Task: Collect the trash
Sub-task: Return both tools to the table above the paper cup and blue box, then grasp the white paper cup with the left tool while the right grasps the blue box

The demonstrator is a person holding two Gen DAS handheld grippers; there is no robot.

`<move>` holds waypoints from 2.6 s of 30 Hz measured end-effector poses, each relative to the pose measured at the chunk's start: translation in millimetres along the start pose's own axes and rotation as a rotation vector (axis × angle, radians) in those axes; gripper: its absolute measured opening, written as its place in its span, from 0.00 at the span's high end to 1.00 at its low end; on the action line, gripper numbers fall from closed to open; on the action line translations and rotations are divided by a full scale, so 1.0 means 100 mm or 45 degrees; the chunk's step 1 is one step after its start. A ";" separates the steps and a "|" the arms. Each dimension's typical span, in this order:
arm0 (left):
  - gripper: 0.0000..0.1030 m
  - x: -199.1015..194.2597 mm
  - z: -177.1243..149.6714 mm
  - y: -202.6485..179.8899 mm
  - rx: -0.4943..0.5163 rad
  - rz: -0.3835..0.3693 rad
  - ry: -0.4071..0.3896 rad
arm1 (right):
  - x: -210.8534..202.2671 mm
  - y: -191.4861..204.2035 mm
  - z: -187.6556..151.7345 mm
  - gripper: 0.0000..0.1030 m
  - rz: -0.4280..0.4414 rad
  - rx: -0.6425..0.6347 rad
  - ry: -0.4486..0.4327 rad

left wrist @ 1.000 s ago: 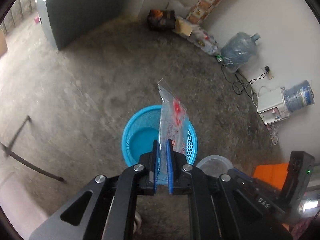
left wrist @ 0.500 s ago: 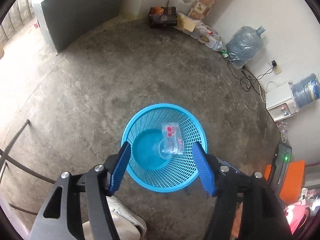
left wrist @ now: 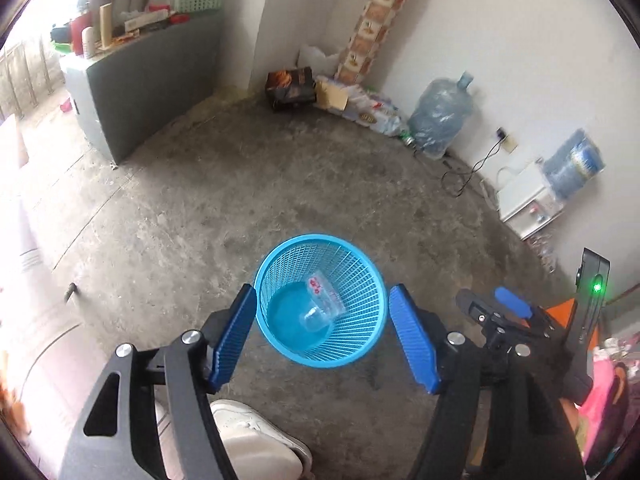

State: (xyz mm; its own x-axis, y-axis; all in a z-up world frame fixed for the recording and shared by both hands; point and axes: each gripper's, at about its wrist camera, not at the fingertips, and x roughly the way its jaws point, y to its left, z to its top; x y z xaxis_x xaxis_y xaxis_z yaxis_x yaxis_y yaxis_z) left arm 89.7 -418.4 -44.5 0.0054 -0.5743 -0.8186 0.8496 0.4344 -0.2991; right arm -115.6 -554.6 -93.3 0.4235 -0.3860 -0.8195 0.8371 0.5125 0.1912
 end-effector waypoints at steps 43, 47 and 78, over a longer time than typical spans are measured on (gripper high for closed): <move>0.18 -3.30 -0.75 3.76 -0.559 0.528 -0.203 | -0.30 4.58 0.49 0.08 0.825 -0.432 0.790; 0.18 -2.92 -0.63 3.98 -0.473 0.577 -0.094 | 0.19 5.05 0.38 0.08 0.684 -0.353 0.943; 0.39 -2.15 -0.30 4.61 -0.431 0.619 0.212 | 1.07 5.99 0.27 0.22 0.269 -0.366 0.920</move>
State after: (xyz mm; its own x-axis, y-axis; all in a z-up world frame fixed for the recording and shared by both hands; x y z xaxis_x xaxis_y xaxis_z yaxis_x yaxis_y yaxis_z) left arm 464.5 -74.1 -21.5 0.2447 -0.1507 -0.9578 0.5556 0.8314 0.0112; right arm 440.9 -309.7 -51.9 0.1521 0.2821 -0.9473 0.6009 0.7346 0.3152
